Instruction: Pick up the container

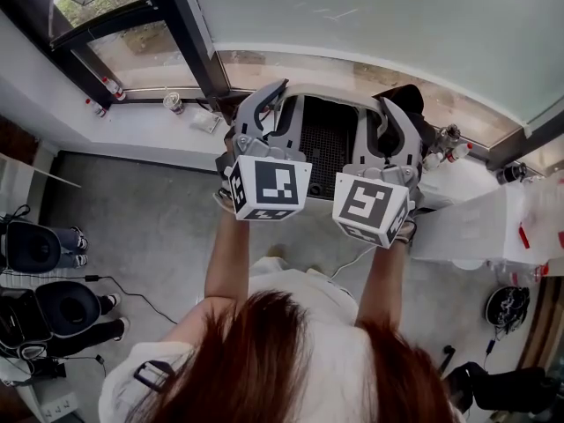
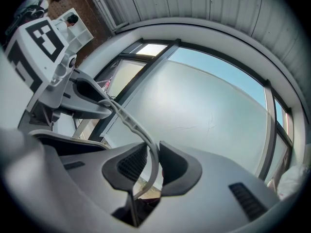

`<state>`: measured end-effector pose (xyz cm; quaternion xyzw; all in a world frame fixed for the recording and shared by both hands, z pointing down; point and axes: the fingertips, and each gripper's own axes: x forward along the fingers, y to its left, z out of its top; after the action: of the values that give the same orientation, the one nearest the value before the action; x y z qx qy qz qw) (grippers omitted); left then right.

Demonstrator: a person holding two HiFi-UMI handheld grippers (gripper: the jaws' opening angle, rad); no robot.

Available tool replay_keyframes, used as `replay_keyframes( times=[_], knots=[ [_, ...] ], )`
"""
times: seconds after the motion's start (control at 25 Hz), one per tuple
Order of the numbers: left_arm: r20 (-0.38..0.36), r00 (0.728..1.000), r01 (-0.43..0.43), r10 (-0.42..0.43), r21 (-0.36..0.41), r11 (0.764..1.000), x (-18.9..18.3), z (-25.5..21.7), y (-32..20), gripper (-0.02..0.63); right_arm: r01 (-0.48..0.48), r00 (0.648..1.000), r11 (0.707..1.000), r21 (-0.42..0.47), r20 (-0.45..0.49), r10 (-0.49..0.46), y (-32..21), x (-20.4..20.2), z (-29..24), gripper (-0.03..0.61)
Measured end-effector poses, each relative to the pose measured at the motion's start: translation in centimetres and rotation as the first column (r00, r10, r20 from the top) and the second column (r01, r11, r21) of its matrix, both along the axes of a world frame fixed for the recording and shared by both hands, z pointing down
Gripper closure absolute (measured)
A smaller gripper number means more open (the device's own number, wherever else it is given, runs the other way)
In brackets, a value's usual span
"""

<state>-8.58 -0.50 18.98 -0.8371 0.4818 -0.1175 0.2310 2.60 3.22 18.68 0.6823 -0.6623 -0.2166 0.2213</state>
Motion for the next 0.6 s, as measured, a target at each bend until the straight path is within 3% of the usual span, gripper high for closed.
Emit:
replay_keyframes(
  times=[0.6],
  knots=[
    [-0.019, 1.0, 0.009, -0.009, -0.012, 1.0, -1.6, 0.4, -0.2, 0.535, 0.007, 1.0, 1.0, -0.01, -0.019, -0.007, -0.4, -1.5, 0.1, 0.489]
  ],
)
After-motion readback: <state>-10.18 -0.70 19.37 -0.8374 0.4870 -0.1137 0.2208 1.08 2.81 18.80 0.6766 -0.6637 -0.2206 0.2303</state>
